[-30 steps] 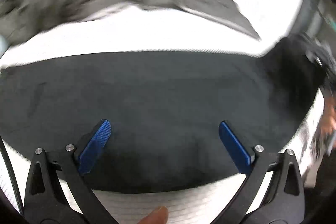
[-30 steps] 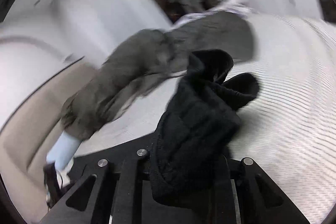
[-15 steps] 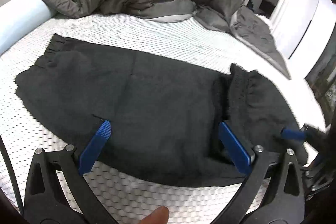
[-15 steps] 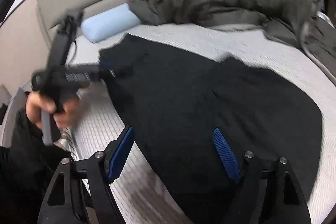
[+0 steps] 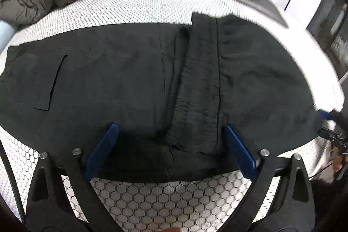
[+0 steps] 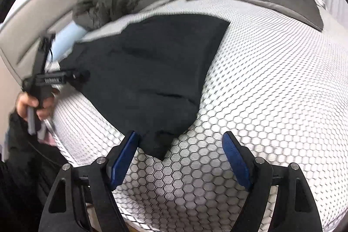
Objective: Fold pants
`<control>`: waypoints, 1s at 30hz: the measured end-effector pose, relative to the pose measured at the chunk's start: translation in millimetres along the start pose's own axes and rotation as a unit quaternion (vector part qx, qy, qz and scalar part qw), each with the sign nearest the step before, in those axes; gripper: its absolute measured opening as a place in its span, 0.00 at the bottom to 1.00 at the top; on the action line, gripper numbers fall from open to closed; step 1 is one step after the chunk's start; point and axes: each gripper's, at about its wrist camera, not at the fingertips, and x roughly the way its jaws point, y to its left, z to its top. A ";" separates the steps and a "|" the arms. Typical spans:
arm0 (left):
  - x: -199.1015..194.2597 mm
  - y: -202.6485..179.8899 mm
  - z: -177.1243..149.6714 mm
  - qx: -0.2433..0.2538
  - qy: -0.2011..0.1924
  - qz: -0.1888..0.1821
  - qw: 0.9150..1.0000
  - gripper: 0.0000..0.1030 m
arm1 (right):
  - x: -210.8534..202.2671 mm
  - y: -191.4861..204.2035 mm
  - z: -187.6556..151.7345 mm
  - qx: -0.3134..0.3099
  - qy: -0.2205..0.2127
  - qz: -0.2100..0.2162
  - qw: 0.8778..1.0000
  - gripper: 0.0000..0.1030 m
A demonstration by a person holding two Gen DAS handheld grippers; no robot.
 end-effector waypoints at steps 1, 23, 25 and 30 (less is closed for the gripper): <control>-2.8 5.0 -0.8 -0.009 -0.005 -0.009 1.000 0.95 | -5.0 -5.7 2.4 0.017 -0.012 0.011 1.000 0.79; 7.6 -2.5 7.3 -0.017 -0.001 -0.006 1.000 0.90 | -14.3 -23.7 -22.4 0.076 0.011 0.098 0.992 0.34; 2.1 1.2 16.0 -0.034 -0.015 -0.025 0.999 0.89 | -27.4 -33.1 -19.9 0.093 -0.019 0.094 0.991 0.50; 13.0 -11.4 75.1 -0.033 -0.011 -0.098 0.995 0.85 | -29.4 -52.3 -11.7 0.129 -0.033 0.092 0.987 0.50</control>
